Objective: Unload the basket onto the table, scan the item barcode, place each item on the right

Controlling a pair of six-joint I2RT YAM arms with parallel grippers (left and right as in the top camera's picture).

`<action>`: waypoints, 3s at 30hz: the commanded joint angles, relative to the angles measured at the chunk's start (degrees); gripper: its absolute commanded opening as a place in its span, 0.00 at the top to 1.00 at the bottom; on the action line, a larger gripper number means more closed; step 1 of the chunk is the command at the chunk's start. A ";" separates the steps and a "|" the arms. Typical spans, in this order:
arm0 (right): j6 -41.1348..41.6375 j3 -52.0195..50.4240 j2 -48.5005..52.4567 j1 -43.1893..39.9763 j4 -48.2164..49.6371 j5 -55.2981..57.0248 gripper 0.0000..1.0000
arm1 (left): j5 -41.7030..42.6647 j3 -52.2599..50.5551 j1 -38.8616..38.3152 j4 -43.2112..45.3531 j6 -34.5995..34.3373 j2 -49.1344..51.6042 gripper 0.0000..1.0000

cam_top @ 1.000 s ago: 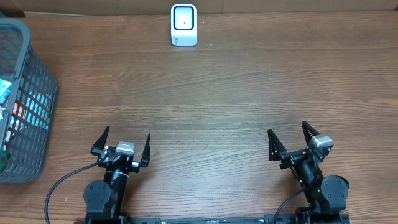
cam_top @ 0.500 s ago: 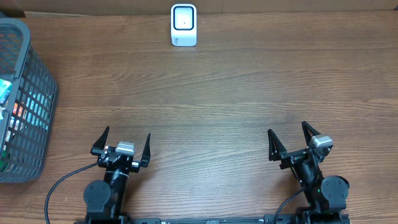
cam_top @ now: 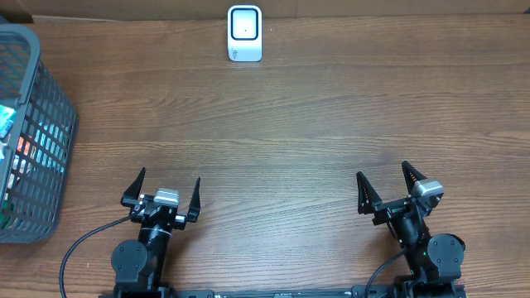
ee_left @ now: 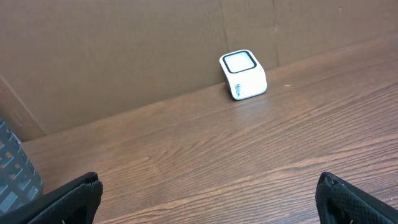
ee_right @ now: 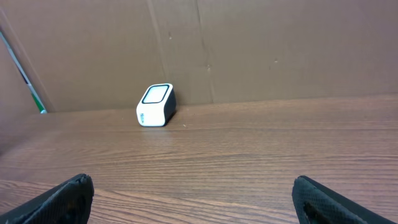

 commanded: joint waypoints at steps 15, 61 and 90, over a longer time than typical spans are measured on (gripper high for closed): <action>-0.07 -0.59 -0.66 -0.11 0.44 0.52 0.00 | 0.61 -0.22 -0.37 -0.13 -0.57 -0.66 0.00; -0.04 -0.59 -0.66 -0.11 0.44 -0.33 0.00 | 2.45 0.17 -0.35 10.45 -3.50 -0.66 0.00; -0.04 -0.59 -0.66 -0.11 0.44 -0.33 0.00 | 27.78 109.13 0.17 -59.43 -2.27 78.12 0.00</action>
